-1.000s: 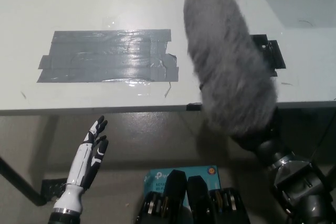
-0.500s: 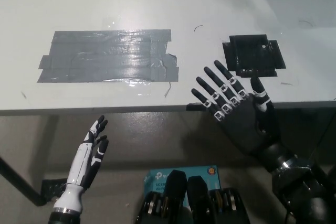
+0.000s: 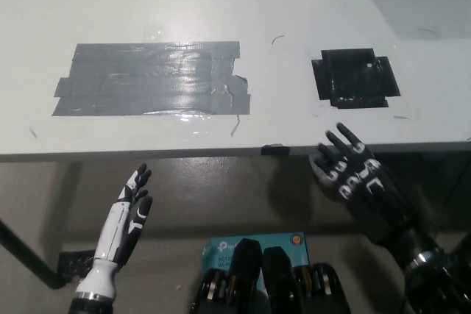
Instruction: A grey duster is kept infront of the robot in the middle of the table and the robot extends its right arm to grab the duster, picks it up and hands it to a person
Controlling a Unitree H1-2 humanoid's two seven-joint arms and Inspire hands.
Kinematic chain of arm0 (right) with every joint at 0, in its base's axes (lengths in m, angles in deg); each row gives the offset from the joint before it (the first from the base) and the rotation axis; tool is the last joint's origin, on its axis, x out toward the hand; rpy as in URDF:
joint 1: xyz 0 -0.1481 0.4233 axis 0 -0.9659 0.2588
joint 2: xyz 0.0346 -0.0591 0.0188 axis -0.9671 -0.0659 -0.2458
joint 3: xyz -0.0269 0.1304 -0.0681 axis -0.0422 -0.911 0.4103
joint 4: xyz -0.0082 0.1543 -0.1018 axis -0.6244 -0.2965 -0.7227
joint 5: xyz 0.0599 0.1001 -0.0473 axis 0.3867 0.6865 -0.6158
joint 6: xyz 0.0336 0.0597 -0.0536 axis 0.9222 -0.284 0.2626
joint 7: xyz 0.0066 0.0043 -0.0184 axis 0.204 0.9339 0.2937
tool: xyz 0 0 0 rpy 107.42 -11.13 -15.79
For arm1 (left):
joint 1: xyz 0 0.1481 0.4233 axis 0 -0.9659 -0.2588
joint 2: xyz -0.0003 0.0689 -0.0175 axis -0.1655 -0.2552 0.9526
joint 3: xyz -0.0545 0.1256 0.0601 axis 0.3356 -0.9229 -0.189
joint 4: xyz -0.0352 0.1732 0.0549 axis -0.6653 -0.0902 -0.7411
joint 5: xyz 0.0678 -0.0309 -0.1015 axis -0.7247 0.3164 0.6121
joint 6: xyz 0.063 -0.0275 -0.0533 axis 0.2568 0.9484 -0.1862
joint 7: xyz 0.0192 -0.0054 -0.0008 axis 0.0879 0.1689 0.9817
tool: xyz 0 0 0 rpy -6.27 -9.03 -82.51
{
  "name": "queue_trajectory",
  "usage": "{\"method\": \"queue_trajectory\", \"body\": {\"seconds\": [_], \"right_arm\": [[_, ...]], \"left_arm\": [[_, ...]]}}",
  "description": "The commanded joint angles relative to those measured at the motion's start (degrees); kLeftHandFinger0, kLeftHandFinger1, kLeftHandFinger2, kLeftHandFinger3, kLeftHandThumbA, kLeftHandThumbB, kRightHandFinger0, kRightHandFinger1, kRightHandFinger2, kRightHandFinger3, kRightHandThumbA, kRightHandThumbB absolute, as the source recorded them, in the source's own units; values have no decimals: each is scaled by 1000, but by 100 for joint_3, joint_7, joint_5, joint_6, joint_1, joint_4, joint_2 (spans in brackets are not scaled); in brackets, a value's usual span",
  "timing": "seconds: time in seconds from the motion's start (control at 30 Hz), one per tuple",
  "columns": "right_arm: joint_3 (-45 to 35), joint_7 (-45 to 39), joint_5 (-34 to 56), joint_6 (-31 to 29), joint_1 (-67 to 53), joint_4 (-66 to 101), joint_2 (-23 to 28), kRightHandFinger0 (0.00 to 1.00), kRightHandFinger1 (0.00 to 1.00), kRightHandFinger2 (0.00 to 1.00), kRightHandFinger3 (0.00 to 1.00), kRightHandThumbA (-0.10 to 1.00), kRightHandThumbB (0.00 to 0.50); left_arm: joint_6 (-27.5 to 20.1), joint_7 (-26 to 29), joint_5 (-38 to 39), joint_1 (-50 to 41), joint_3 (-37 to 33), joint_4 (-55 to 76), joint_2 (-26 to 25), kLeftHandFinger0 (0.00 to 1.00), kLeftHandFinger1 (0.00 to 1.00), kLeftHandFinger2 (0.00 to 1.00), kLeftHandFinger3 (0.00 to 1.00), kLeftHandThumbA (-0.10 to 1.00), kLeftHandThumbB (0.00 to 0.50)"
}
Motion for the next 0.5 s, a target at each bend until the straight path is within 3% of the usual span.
{"method": "queue_trajectory", "body": {"seconds": [0.0, 0.47], "right_arm": [[168, 136, -2728, -2305, -242, -449, 442, 1000, 1000, 1000, 1000, 1000, 449], [419, 431, -3709, -2456, -219, -578, 569, 1000, 1000, 1000, 1000, 1000, 489]], "left_arm": [[-214, 21, 294, 98, -18, 50, -90, 962, 1000, 1000, 1000, 1000, 249], [-214, 35, 355, 105, -33, 38, -104, 977, 1000, 1000, 1000, 1000, 234]]}}
